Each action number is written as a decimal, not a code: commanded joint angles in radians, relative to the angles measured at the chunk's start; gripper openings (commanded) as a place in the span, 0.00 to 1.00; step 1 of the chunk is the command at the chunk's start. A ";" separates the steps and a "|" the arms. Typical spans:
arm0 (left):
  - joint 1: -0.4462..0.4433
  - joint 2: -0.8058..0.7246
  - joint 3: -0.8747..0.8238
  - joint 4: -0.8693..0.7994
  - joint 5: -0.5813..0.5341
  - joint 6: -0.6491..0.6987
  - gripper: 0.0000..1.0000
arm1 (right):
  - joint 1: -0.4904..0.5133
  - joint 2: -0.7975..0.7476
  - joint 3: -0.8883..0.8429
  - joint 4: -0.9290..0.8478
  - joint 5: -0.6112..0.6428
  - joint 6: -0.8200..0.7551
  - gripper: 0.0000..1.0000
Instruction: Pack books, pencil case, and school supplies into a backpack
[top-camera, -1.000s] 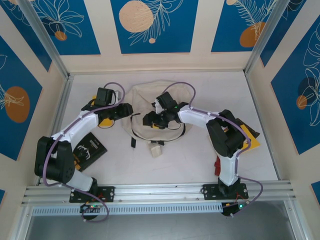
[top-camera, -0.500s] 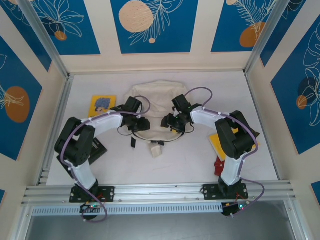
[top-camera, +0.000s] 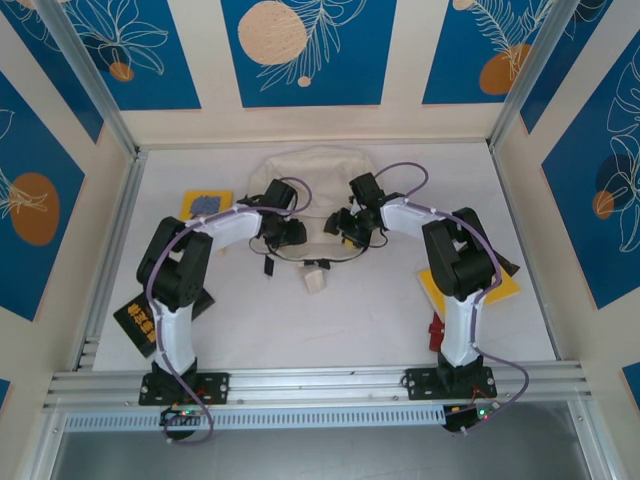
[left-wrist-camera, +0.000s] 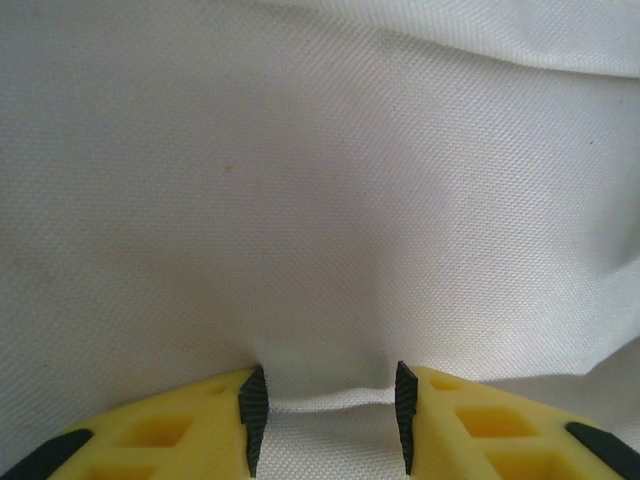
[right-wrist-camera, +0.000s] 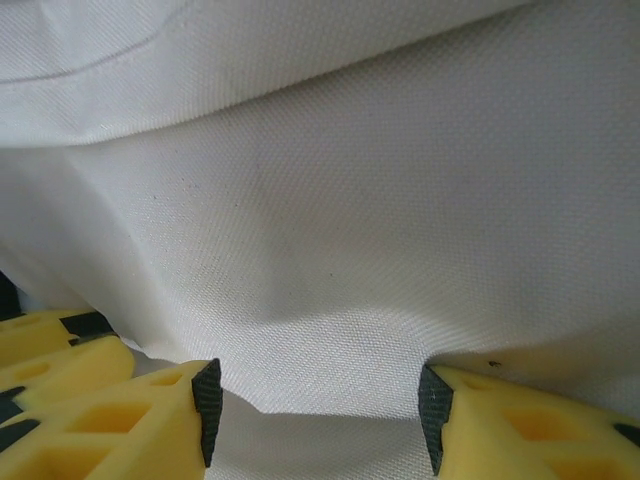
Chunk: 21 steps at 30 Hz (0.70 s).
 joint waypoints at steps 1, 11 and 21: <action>0.010 0.100 0.085 -0.094 -0.053 0.068 0.45 | -0.030 0.100 0.060 -0.041 0.028 -0.034 0.58; 0.066 -0.049 0.103 -0.119 -0.017 0.091 0.57 | -0.046 -0.031 0.048 -0.075 -0.018 -0.105 0.73; 0.219 -0.296 -0.174 -0.129 -0.257 0.044 0.81 | -0.006 -0.284 -0.098 -0.079 0.020 -0.115 0.93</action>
